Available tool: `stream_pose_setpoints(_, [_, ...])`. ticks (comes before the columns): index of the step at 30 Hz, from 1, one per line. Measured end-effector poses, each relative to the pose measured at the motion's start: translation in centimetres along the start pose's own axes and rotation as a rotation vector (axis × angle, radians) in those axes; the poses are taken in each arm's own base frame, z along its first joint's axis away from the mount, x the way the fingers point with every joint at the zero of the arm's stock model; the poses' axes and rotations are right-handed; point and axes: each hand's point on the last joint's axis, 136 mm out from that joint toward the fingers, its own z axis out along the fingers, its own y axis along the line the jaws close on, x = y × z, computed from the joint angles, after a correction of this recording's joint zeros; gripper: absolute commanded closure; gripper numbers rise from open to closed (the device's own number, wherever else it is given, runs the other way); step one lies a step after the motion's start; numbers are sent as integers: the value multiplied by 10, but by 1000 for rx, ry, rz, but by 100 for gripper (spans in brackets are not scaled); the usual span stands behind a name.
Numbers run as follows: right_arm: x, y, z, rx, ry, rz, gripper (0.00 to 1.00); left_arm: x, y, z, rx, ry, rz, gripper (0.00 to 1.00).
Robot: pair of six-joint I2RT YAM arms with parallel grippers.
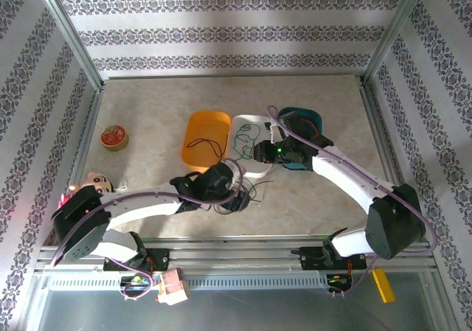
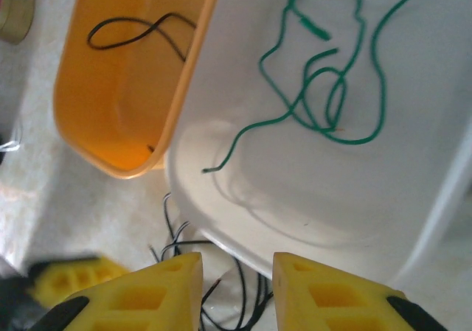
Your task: Untangle the cables
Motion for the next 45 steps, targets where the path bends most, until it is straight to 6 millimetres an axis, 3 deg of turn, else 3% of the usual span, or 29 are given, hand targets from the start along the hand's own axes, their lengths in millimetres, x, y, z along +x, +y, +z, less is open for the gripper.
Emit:
stream_pose_setpoints(4, [-10,-17,-8,29,-39,47,69,26,-8,22,-3,85,93,25])
stream_pose_setpoints(6, [-13,-23,-13,36,-55,62,69,28,-8,31,-21,98,127,26])
stream_pose_setpoints(17, [-8,-39,-28,49,-87,98,70,-22,-23,68,-52,17,231,28])
stream_pose_setpoints(23, [-8,-39,-33,39,-98,101,70,-26,-19,85,-94,39,237,34])
stream_pose_setpoints(32, [-11,-42,-37,40,-112,109,71,-22,-13,89,-135,93,238,82])
stream_pose_setpoints(37, [-11,-41,-38,36,-112,108,71,-24,-14,88,-135,101,239,99])
stream_pose_setpoints(42, [-12,-41,-42,31,-125,110,71,-27,-15,85,-132,94,238,100])
stream_pose_setpoints(45, [-14,-43,-45,32,-133,116,71,-35,-21,72,-108,63,234,96])
